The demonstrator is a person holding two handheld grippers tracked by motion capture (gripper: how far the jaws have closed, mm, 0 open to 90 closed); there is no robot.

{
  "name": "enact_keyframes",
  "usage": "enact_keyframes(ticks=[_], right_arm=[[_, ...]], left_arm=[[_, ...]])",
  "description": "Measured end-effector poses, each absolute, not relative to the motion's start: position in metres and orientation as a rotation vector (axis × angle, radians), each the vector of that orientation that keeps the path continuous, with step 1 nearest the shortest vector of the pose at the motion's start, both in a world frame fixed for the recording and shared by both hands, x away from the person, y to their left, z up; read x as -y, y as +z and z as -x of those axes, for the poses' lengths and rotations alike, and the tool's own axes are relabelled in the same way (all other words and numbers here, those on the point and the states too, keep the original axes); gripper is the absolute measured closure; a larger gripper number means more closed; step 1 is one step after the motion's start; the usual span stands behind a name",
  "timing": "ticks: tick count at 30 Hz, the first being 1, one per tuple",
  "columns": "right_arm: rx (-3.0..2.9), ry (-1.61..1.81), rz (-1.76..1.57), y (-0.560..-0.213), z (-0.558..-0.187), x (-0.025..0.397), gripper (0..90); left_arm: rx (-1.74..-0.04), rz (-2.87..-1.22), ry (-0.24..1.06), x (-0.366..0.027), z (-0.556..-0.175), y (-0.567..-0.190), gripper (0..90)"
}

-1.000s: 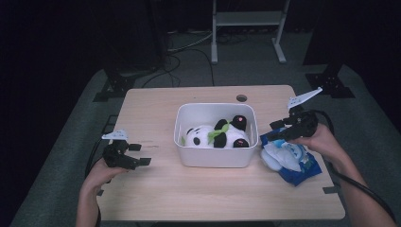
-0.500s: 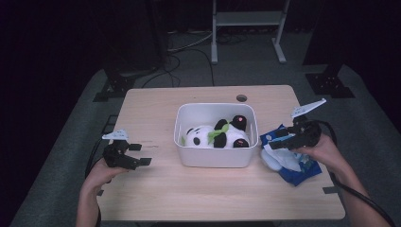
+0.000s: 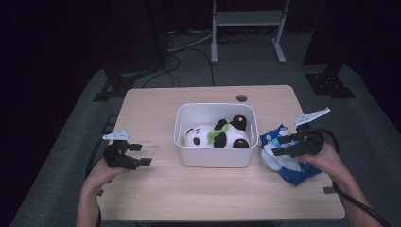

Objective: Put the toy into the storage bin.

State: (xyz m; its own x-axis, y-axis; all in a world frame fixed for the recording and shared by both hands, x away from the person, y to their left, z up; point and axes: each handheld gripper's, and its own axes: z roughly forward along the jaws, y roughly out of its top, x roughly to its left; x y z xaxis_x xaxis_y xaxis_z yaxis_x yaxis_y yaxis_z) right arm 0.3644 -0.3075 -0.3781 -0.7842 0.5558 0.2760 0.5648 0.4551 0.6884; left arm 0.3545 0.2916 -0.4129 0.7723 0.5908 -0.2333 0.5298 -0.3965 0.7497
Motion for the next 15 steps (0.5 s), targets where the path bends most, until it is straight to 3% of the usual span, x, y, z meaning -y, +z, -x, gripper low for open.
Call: enact_keyframes(ticks=[15], right_arm=[[2.624,-1.317,1.077,-0.392,-0.348,0.318,28.3]], left_arm=[[-0.833,-2.078,0.083,-0.291,-0.354,-0.413,10.0]])
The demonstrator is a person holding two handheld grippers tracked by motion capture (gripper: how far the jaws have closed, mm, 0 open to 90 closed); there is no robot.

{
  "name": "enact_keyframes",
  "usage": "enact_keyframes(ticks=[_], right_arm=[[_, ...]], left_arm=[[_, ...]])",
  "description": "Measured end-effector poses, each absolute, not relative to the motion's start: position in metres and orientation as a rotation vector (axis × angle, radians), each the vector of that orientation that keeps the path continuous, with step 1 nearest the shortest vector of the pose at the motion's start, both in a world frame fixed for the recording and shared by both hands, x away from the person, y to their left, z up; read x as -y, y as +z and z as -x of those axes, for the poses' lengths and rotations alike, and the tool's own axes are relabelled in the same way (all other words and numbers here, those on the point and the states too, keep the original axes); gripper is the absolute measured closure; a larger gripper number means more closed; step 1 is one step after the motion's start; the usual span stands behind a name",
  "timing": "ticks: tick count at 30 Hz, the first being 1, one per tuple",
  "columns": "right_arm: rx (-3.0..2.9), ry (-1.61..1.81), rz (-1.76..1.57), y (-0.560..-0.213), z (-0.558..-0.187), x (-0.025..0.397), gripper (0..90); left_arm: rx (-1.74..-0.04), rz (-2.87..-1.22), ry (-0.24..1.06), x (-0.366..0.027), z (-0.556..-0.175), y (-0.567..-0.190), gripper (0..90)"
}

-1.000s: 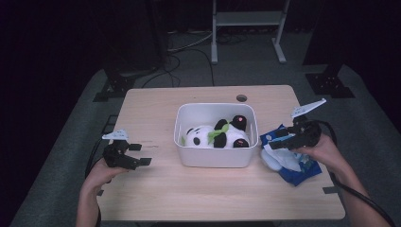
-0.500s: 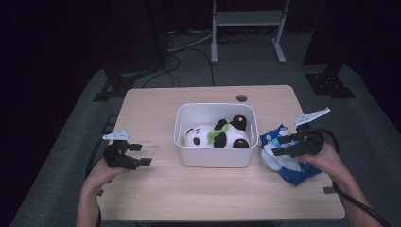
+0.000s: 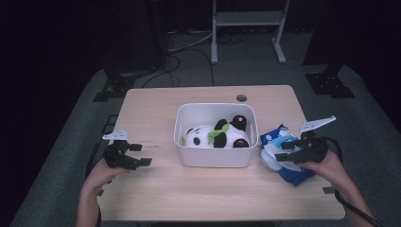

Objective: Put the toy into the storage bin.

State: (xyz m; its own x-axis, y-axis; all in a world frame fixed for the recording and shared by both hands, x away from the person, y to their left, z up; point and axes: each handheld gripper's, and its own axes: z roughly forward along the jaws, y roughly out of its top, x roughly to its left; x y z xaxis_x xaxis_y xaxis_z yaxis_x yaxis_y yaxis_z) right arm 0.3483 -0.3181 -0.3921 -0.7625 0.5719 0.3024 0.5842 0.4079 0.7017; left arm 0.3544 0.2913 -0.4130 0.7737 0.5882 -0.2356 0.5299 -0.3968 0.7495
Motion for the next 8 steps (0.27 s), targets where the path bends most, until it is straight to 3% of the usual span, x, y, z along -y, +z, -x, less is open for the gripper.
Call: enact_keyframes(ticks=[8], right_arm=[[2.619,-1.330,1.093,-0.3953,-0.3363,0.3218,27.6]], left_arm=[[-0.821,-2.081,0.087,-0.2897,-0.3545,-0.4116,10.0]])
